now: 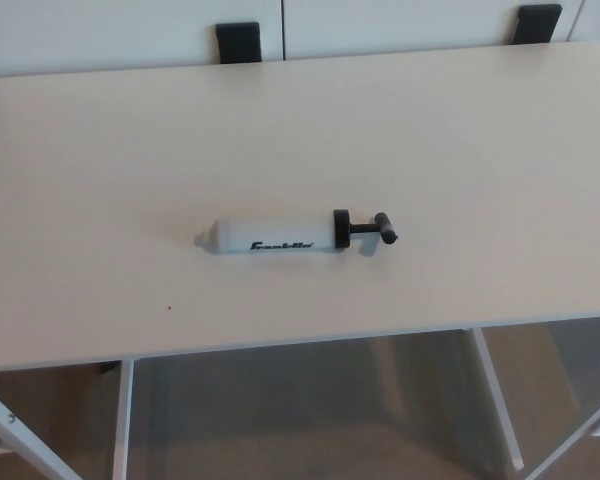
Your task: The robot walks towards a desk on which an air pump is kept in the middle. It lifts it up and holds it with its left hand and uses its right hand to compress it by pushing its handle inwards.
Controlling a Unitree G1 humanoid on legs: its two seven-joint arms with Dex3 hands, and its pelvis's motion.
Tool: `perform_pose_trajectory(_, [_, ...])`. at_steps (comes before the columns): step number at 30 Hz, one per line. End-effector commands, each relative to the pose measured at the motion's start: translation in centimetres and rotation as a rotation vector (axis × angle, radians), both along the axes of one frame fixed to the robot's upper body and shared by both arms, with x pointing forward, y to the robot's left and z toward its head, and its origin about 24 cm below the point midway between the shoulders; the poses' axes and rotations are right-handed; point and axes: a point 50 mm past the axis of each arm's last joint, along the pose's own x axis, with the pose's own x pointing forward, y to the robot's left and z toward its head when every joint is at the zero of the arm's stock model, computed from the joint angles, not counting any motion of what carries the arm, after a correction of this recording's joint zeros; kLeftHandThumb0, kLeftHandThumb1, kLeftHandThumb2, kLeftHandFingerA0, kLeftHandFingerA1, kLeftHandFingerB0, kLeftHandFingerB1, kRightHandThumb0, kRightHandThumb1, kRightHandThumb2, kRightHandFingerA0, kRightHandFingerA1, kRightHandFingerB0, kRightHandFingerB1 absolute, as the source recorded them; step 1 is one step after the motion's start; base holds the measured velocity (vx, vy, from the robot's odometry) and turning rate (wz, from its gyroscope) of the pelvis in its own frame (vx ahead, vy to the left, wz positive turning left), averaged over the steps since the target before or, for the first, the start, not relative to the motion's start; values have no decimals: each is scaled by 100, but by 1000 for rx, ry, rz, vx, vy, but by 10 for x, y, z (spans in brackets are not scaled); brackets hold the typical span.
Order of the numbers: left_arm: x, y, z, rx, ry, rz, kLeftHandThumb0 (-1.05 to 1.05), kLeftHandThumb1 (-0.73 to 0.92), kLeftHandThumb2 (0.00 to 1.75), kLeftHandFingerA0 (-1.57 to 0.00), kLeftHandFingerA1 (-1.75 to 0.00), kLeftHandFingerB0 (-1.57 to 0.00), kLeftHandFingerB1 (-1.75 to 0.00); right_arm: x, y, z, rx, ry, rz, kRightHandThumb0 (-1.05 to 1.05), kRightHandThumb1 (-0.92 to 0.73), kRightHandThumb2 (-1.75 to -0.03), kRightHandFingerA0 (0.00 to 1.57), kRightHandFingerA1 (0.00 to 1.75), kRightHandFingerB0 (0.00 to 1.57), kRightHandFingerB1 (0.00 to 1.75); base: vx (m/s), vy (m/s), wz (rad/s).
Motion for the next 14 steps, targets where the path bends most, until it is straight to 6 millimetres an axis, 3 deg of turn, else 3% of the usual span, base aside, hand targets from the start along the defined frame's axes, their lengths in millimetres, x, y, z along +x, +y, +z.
perform_pose_trajectory(1, [-48,14,-33,-243,-105,707,-57,56,89,0,-27,-2,-27,-63,-61,-29,613,-312,-384,-95,-90,-121,2,23,0,3,0,0,0])
perform_pose_trajectory(2, [-48,13,-33,-246,-109,694,-57,56,89,0,-27,-2,-27,-64,-63,-29,621,-321,-384,-95,-90,-121,2,23,0,3,0,0,0])
perform_pose_trajectory(3, [-48,13,-32,-243,-113,678,-57,76,67,-8,-20,-8,-18,-64,-64,-28,629,-329,-378,-96,-92,-122,2,25,0,2,0,0,0])
perform_pose_trajectory(5, [-47,13,-32,-246,-118,664,-57,76,69,-7,-23,-10,-21,-64,-66,-28,647,-344,-367,-86,-84,-121,0,22,0,12,0,0,0])
perform_pose_trajectory(10, [-44,14,-32,-237,-128,650,-59,76,63,-7,-28,-10,-25,-64,-68,-27,668,-358,-358,-94,-92,-123,0,15,0,4,0,0,0])
perform_pose_trajectory(12, [-43,15,-32,-239,-131,650,-58,75,68,-7,-23,-12,-23,-63,-70,-27,673,-358,-359,-95,-91,-123,1,17,0,3,0,0,0])
perform_pose_trajectory(14, [-42,15,-33,-238,-134,650,-58,76,62,-8,-29,-9,-26,-63,-70,-26,674,-360,-360,-97,-92,-123,2,26,0,2,0,0,0])
